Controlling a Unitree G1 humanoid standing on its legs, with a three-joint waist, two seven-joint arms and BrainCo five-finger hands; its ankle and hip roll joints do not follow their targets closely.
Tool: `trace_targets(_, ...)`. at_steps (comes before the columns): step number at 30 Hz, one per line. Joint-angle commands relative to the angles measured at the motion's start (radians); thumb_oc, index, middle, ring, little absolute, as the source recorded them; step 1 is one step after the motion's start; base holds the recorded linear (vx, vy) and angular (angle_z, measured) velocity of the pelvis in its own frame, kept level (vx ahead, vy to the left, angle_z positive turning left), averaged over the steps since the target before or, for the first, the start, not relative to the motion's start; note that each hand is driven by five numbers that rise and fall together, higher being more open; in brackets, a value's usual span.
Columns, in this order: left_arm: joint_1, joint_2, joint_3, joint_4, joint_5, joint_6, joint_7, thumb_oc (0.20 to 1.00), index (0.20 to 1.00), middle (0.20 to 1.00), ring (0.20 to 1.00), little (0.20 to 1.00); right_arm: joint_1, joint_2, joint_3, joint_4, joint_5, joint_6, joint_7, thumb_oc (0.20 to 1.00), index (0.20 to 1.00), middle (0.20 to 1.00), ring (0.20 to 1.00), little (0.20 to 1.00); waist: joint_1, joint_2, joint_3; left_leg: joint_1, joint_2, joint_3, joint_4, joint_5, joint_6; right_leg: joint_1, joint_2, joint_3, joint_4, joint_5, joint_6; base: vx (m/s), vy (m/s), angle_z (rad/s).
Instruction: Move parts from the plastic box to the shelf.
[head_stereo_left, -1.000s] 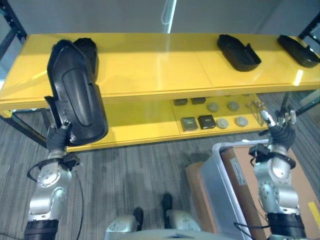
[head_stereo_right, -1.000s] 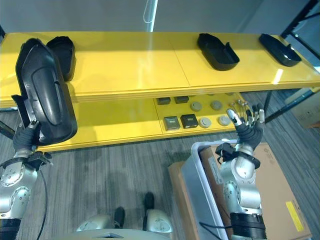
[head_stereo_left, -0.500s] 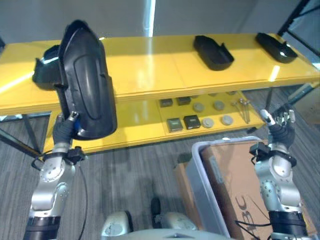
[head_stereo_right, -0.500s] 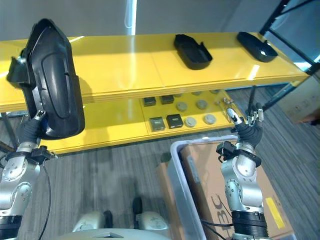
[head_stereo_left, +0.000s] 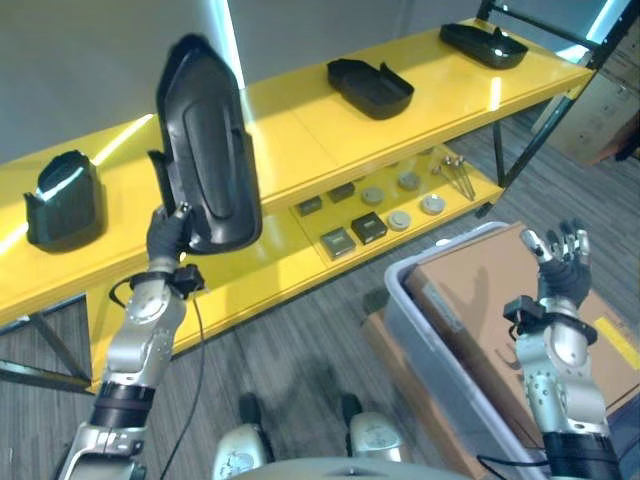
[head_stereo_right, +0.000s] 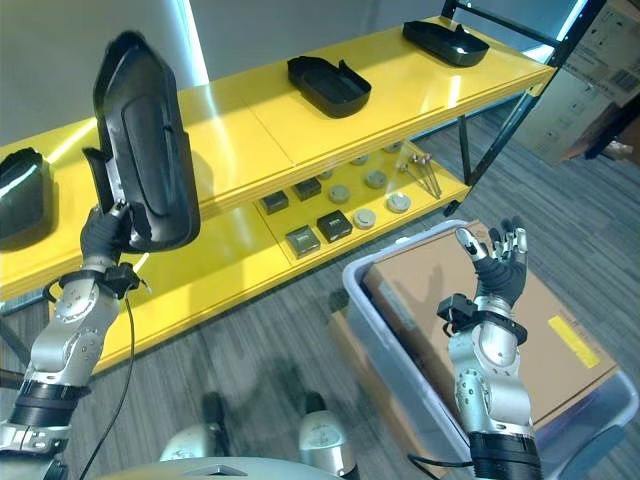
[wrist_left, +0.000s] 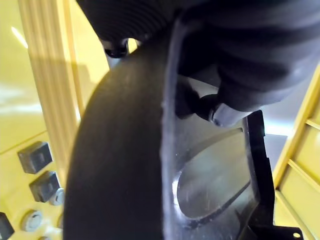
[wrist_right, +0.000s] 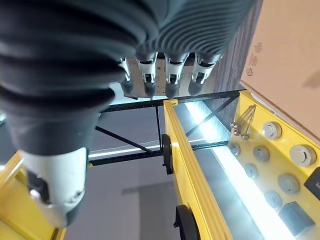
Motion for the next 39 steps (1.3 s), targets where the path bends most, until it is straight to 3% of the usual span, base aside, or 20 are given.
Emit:
trace_targets(1, 0.021, 0.056, 0.07, -0.091, 0.029, -0.051, -0.003, 0.2, 0.2, 0.2, 0.2, 0.2, -0.041, -0.015, 0.005, -0.043, 0.005, -0.082, 0.02, 1.0, 1.0, 1.0, 1.0, 1.0, 0.063, -0.027, -0.044, -0.042, -0.029, -0.041, -0.003, 0.015, 0.028, 0.026, -0.047, -0.034, 0.037, -0.03, 0.038, 0.13, 0.326, 0.09)
trace_targets(4, -0.015, 0.068, 0.037, -0.093, 0.05, -0.048, -0.002, 0.2, 0.2, 0.2, 0.2, 0.2, -0.119, -0.005, 0.057, -0.033, -0.007, -0.123, -0.041, 1.0, 1.0, 1.0, 1.0, 1.0, 0.108, -0.03, -0.043, -0.053, -0.093, -0.042, 0.034, -0.036, 0.078, 0.017, -0.11, -0.044, 0.052, -0.021, 0.072, 0.16, 0.448, 0.2)
trace_targets(9, -0.024, 0.091, 0.048, -0.107, 0.081, -0.087, -0.012, 0.2, 0.2, 0.2, 0.2, 0.2, -0.125, 0.007, 0.066, -0.094, -0.065, -0.14, -0.013, 1.0, 1.0, 1.0, 1.0, 1.0, 0.116, -0.022, -0.018, -0.027, -0.134, -0.027, 0.032, -0.071, 0.127, -0.136, -0.133, -0.031, 0.319, 0.073, 0.058, 0.08, 0.264, 0.04)
trace_targets(11, -0.043, 0.106, 0.049, -0.115, 0.088, -0.118, 0.007, 0.2, 0.2, 0.2, 0.2, 0.2, -0.15, -0.003, 0.07, -0.09, -0.068, -0.158, -0.015, 1.0, 1.0, 1.0, 1.0, 1.0, 0.107, -0.032, -0.004, -0.011, -0.137, -0.022, 0.023, -0.075, 0.117, -0.161, -0.084, -0.024, 0.185, 0.071, 0.062, 0.07, -0.049, -0.47)
trace_targets(13, -0.027, 0.113, 0.056, -0.136, 0.094, -0.154, 0.003, 0.2, 0.2, 0.2, 0.2, 0.2, -0.147, -0.004, 0.05, -0.121, -0.053, -0.157, -0.013, 1.0, 1.0, 1.0, 1.0, 1.0, 0.094, -0.058, 0.014, 0.007, -0.136, -0.031, 0.031, -0.108, 0.119, -0.195, -0.06, 0.013, 0.031, 0.168, 0.085, 0.16, -0.245, -0.21)
trace_targets(16, -0.02, 0.092, 0.059, -0.16, 0.11, -0.138, -0.025, 0.2, 0.2, 0.2, 0.2, 0.2, -0.135, -0.002, 0.015, -0.144, -0.02, -0.141, -0.007, 1.0, 1.0, 1.0, 1.0, 1.0, 0.095, -0.08, -0.01, 0.04, -0.097, -0.025, 0.01, -0.115, 0.105, -0.158, -0.049, 0.006, -0.052, 0.162, 0.106, 0.23, -0.327, 0.33)
trace_targets(20, -0.008, 0.079, 0.049, -0.154, 0.08, -0.104, -0.039, 0.2, 0.2, 0.2, 0.2, 0.2, -0.127, -0.023, 0.008, -0.152, -0.025, -0.099, -0.031, 1.0, 1.0, 1.0, 1.0, 1.0, 0.092, -0.088, -0.06, 0.077, -0.059, 0.007, -0.018, -0.107, 0.067, -0.072, -0.036, -0.025, -0.14, 0.137, 0.086, 0.21, -0.162, 0.11)
trace_targets(28, -0.004, 0.074, 0.046, -0.158, 0.065, -0.089, -0.06, 0.2, 0.2, 0.2, 0.2, 0.2, -0.105, -0.016, 0.008, -0.146, -0.02, -0.073, -0.046, 1.0, 1.0, 1.0, 1.0, 1.0, 0.07, -0.074, -0.083, 0.12, -0.034, 0.029, -0.058, -0.09, 0.049, -0.033, -0.021, -0.029, -0.166, 0.121, 0.065, 0.09, -0.045, 0.05)
trace_targets(35, -0.014, 0.08, 0.033, -0.167, 0.068, -0.005, -0.085, 0.2, 0.2, 0.2, 0.2, 0.2, -0.084, -0.007, 0.007, -0.144, -0.049, -0.04, -0.065, 1.0, 1.0, 1.0, 1.0, 1.0, 0.043, -0.063, -0.101, 0.147, -0.019, 0.051, -0.08, -0.079, 0.037, -0.024, -0.014, -0.024, -0.168, 0.112, 0.061, 0.07, -0.06, -0.05)
trace_targets(39, -0.067, 0.082, 0.011, -0.12, 0.063, 0.064, 0.026, 0.2, 0.2, 0.2, 0.2, 0.2, -0.076, -0.018, 0.021, -0.131, -0.052, -0.03, -0.071, 1.0, 1.0, 1.0, 1.0, 1.0, 0.013, -0.056, -0.111, 0.158, -0.01, 0.076, -0.09, -0.071, 0.033, -0.026, -0.008, -0.013, -0.168, 0.11, 0.063, 0.07, -0.071, -0.05)
